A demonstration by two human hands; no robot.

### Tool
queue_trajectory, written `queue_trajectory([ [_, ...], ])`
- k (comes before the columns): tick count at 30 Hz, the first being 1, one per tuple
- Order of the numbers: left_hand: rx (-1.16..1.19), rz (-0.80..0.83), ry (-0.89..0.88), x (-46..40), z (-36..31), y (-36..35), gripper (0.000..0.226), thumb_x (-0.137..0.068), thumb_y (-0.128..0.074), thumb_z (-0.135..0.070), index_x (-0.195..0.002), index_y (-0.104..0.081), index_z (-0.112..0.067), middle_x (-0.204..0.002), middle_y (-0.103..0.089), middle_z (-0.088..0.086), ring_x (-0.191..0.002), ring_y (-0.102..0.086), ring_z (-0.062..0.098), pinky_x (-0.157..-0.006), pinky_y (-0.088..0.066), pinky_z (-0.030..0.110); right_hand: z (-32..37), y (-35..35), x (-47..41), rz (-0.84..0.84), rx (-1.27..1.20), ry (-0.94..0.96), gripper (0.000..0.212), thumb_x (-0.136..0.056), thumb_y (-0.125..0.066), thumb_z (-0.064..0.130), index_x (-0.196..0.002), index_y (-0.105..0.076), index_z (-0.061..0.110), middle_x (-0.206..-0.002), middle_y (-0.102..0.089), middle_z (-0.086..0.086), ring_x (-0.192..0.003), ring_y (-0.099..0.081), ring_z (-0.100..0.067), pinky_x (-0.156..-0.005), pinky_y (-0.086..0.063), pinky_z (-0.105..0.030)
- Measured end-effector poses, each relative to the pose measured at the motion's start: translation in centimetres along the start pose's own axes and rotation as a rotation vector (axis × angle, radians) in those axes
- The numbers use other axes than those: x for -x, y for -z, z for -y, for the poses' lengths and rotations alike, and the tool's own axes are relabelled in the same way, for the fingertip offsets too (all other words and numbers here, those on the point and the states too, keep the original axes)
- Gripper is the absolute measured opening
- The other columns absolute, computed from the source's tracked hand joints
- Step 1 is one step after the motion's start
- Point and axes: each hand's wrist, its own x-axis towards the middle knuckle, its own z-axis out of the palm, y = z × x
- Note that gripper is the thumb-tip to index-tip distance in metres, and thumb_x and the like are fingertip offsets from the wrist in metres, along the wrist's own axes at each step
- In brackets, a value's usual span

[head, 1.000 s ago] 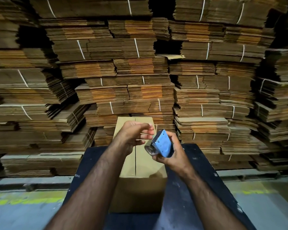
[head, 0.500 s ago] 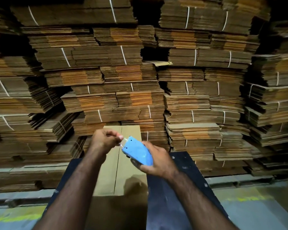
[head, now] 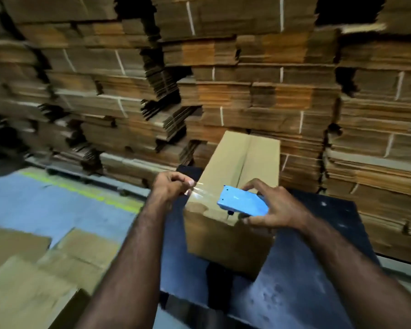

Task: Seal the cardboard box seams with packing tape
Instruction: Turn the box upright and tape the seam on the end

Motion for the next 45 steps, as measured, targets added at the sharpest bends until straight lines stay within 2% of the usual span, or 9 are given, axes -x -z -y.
queue_trajectory([
  [3,0.007,-0.018,0.078,0.3,2.0,1.5,0.016,-0.082,-0.072,0.008,-0.072,-0.068,-0.003,-0.049,-0.065,-0.004,-0.045,-0.061,0.003,-0.047,-0.048,0.014,0.8,-1.1,-0.9,0.109,0.021,0.001,0.073,-0.063,-0.080,0.064,-0.124,-0.045,0.040,-0.093,-0.058,0.012,-0.083,-0.054,-0.015,-0.069,-0.047,-0.029],
  [5,0.005,-0.060,0.121,0.3,2.8,2.1,0.011,-0.081,-0.073,0.007,-0.075,-0.070,-0.002,-0.051,-0.066,-0.002,-0.047,-0.062,0.005,-0.047,-0.047,0.014,1.6,-1.5,-1.8,0.172,0.042,-0.013,0.075,-0.062,-0.078,0.069,-0.125,-0.045,0.043,-0.104,-0.060,0.008,-0.091,-0.054,-0.015,-0.076,-0.050,-0.032],
  [8,-0.027,-0.116,0.150,0.2,4.2,2.7,0.013,-0.079,-0.078,-0.001,-0.070,-0.073,-0.008,-0.059,-0.069,0.006,-0.053,-0.062,0.013,-0.057,-0.051,0.023,2.7,-2.0,-3.2,0.243,0.098,-0.047,0.083,-0.055,-0.070,0.082,-0.125,-0.047,0.046,-0.115,-0.060,0.004,-0.097,-0.053,-0.016,-0.081,-0.052,-0.037],
  [11,-0.050,-0.166,0.169,-0.2,5.7,2.9,0.017,-0.076,-0.082,-0.006,-0.064,-0.072,-0.012,-0.061,-0.070,0.009,-0.055,-0.061,0.017,-0.061,-0.050,0.027,3.9,-2.3,-4.3,0.284,0.144,-0.085,0.085,-0.054,-0.070,0.082,-0.127,-0.048,0.044,-0.118,-0.059,0.003,-0.098,-0.053,-0.017,-0.082,-0.052,-0.038],
  [20,-0.015,-0.134,0.198,-2.1,7.9,2.2,0.010,-0.073,-0.083,-0.007,-0.069,-0.077,-0.013,-0.067,-0.075,0.003,-0.062,-0.070,0.015,-0.073,-0.062,0.035,5.7,-2.0,-5.4,0.337,0.280,-0.182,0.079,-0.056,-0.072,0.078,-0.125,-0.050,0.044,-0.111,-0.059,0.004,-0.094,-0.051,-0.015,-0.078,-0.052,-0.037],
  [24,-0.010,-0.067,0.193,-2.9,8.6,1.7,0.011,-0.073,-0.082,-0.007,-0.068,-0.076,-0.014,-0.066,-0.074,0.004,-0.063,-0.070,0.015,-0.066,-0.058,0.029,5.7,-2.0,-5.2,0.349,0.306,-0.248,0.082,-0.050,-0.068,0.082,-0.122,-0.049,0.047,-0.107,-0.058,0.007,-0.092,-0.051,-0.014,-0.075,-0.052,-0.037],
  [31,0.086,-0.045,0.275,-4.3,9.7,3.0,0.011,-0.082,-0.074,-0.003,-0.074,-0.075,-0.010,-0.065,-0.071,0.005,-0.056,-0.064,0.011,-0.046,-0.045,0.019,8.0,-3.1,-6.6,0.376,0.315,-0.307,0.072,-0.061,-0.072,0.075,-0.123,-0.050,0.045,-0.105,-0.055,0.006,-0.095,-0.049,-0.016,-0.074,-0.046,-0.034],
  [35,0.114,-0.030,0.317,-5.8,9.3,4.5,0.014,-0.082,-0.071,0.000,-0.074,-0.071,-0.011,-0.058,-0.067,0.002,-0.054,-0.059,0.012,-0.046,-0.041,0.020,10.5,-3.6,-8.3,0.390,0.299,-0.343,0.069,-0.066,-0.074,0.069,-0.124,-0.051,0.041,-0.104,-0.050,0.007,-0.095,-0.046,-0.016,-0.075,-0.043,-0.035],
  [45,0.066,0.095,0.329,-6.0,9.4,5.1,0.006,-0.089,-0.069,-0.007,-0.094,-0.072,-0.003,-0.073,-0.068,0.010,-0.065,-0.058,0.018,-0.057,-0.045,0.028,12.6,-3.6,-7.3,0.361,0.290,-0.378,0.063,-0.071,-0.076,0.058,-0.125,-0.051,0.036,-0.101,-0.053,0.007,-0.091,-0.046,-0.016,-0.074,-0.036,-0.035],
])
